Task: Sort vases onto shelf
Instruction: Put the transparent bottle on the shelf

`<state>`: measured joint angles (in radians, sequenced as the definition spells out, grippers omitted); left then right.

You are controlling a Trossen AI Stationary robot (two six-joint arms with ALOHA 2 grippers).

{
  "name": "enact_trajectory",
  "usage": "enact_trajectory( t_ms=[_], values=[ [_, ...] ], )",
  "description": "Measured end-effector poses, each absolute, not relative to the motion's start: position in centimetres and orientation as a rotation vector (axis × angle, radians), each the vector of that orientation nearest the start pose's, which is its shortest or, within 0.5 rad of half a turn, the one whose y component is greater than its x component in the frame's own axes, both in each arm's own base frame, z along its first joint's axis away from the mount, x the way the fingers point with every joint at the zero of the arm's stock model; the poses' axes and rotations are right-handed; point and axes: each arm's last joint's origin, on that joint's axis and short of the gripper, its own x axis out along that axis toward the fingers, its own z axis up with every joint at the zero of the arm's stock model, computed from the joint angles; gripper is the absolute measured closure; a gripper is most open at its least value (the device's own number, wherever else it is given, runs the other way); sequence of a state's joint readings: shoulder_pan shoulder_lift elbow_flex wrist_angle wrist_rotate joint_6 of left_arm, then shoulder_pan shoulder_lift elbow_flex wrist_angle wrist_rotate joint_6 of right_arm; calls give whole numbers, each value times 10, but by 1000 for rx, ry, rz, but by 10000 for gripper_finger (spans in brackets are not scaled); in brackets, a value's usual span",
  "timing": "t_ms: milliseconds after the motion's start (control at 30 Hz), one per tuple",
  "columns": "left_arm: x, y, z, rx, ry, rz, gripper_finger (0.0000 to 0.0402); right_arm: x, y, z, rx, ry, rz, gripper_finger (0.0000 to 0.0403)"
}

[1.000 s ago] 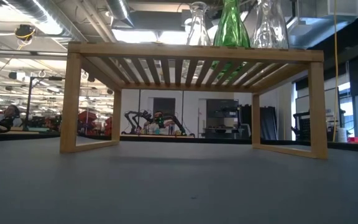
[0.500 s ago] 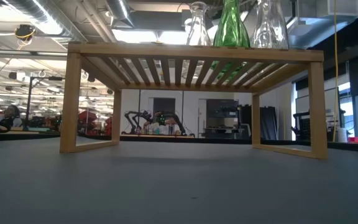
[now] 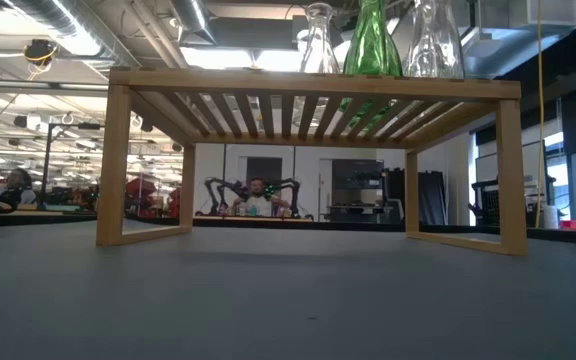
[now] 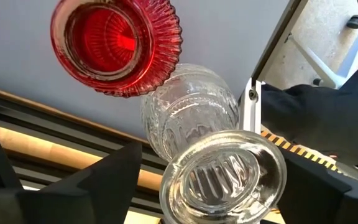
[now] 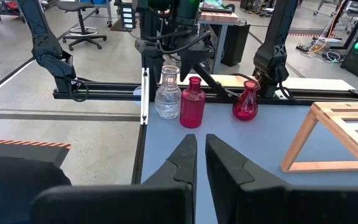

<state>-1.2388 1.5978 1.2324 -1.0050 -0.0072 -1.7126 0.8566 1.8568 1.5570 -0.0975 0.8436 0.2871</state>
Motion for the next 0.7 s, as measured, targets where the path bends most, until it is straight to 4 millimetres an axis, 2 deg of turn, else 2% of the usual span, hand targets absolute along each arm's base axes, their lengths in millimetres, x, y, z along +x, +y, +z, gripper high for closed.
enact_trajectory(
  t_ms=[467, 700],
  values=[
    [97, -280, 241, -508, 1510, 197, 187, 296, 308, 308, -14, 260, -25, 377],
    [97, -280, 241, -508, 1511, 197, 185, 296, 308, 308, -14, 260, -25, 377]
  ],
)
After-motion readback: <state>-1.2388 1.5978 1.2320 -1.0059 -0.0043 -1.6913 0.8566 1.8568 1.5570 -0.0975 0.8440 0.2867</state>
